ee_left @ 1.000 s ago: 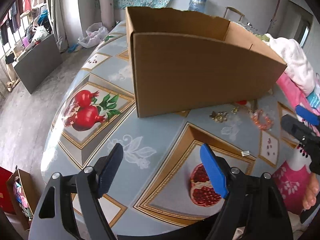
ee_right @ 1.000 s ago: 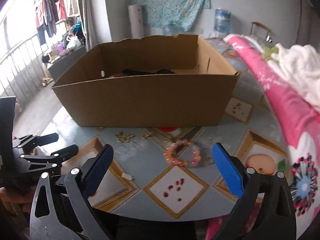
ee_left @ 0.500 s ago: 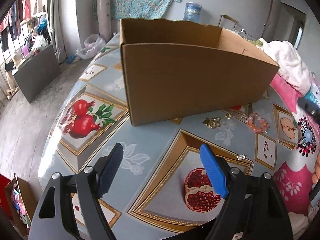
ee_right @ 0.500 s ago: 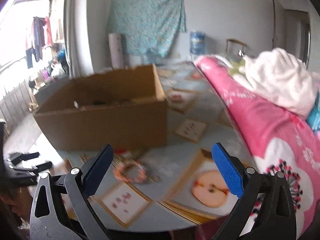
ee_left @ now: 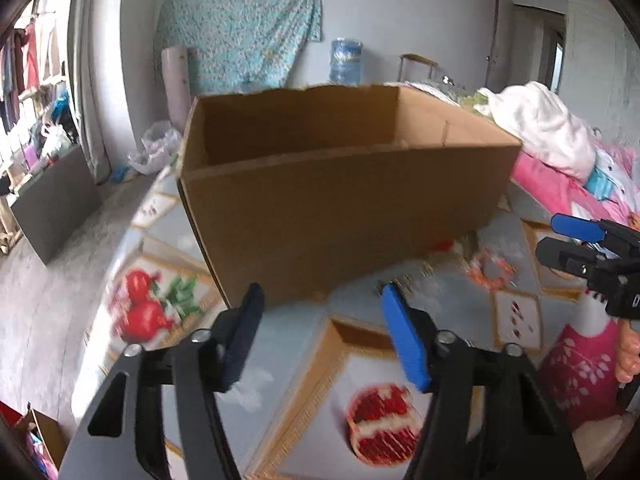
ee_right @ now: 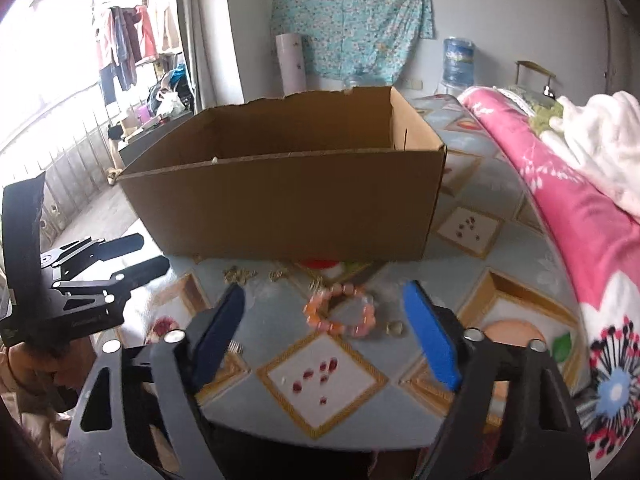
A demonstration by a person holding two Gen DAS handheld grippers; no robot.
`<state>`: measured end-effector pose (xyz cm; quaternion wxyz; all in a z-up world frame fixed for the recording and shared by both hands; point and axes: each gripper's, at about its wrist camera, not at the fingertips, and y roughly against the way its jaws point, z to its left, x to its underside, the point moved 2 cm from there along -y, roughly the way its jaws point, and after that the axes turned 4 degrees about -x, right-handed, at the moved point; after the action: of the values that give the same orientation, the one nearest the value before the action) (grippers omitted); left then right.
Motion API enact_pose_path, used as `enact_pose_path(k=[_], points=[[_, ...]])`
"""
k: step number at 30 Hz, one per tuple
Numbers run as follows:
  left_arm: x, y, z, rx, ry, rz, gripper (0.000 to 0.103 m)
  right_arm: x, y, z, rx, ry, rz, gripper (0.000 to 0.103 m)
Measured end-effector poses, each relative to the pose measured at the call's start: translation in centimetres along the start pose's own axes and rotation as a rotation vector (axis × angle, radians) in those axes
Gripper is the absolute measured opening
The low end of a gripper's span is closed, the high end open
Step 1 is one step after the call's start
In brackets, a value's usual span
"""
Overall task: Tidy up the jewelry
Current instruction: 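Move the right gripper back toward the pink-orange bead bracelet, then lower the right gripper toward the pink-orange bead bracelet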
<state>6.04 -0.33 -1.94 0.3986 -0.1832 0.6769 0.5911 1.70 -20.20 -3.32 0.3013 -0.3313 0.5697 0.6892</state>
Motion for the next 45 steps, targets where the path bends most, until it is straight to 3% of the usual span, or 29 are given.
enact_pose_path(k=[2, 6, 17, 20, 23, 28, 31, 37, 41, 45], points=[[-0.6, -0.7, 0.5, -0.007, 0.004, -0.001, 0.051, -1.2, -0.9, -1.0, -0.001, -0.03, 0.003, 0.061], [-1.3, -1.3, 1.2, -0.001, 0.028, -0.003, 0.051, -2.9, -2.8, -2.5, 0.01, -0.063, 0.023, 0.045], [-2.4, -2.6, 2.5, 0.009, 0.062, -0.015, 0.051, -4.9, -5.1, -4.2, -0.035, -0.101, 0.04, 0.04], [-2.3, -2.0, 2.1, 0.078, 0.067, -0.001, 0.051, -4.0, -3.8, -4.0, -0.044, -0.095, 0.04, 0.04], [-1.6, -0.9, 0.1, 0.22, 0.053, 0.042, 0.051, -2.4, -2.7, -3.5, -0.054, -0.075, 0.061, 0.04], [0.5, -0.3, -4.7, 0.372, -0.038, 0.147, 0.051, 2.4, -1.8, -2.1, -0.095, -0.089, 0.177, 0.041], [1.3, -1.1, -6.6, 0.335, -0.112, 0.199, 0.051, 4.5, -1.4, -1.3, -0.099, -0.09, 0.215, 0.041], [1.9, -2.8, -7.5, 0.327, -0.122, 0.27, 0.036, 5.8, -0.8, -1.1, -0.099, -0.107, 0.213, 0.041], [2.1, -2.7, -7.7, 0.301, -0.139, 0.26, 0.029, 6.0, -0.7, -1.4, -0.104, -0.116, 0.208, 0.041], [2.3, -2.5, -8.6, 0.277, -0.181, 0.25, 0.029, 5.6, -0.7, -2.1, -0.103, -0.111, 0.201, 0.04]])
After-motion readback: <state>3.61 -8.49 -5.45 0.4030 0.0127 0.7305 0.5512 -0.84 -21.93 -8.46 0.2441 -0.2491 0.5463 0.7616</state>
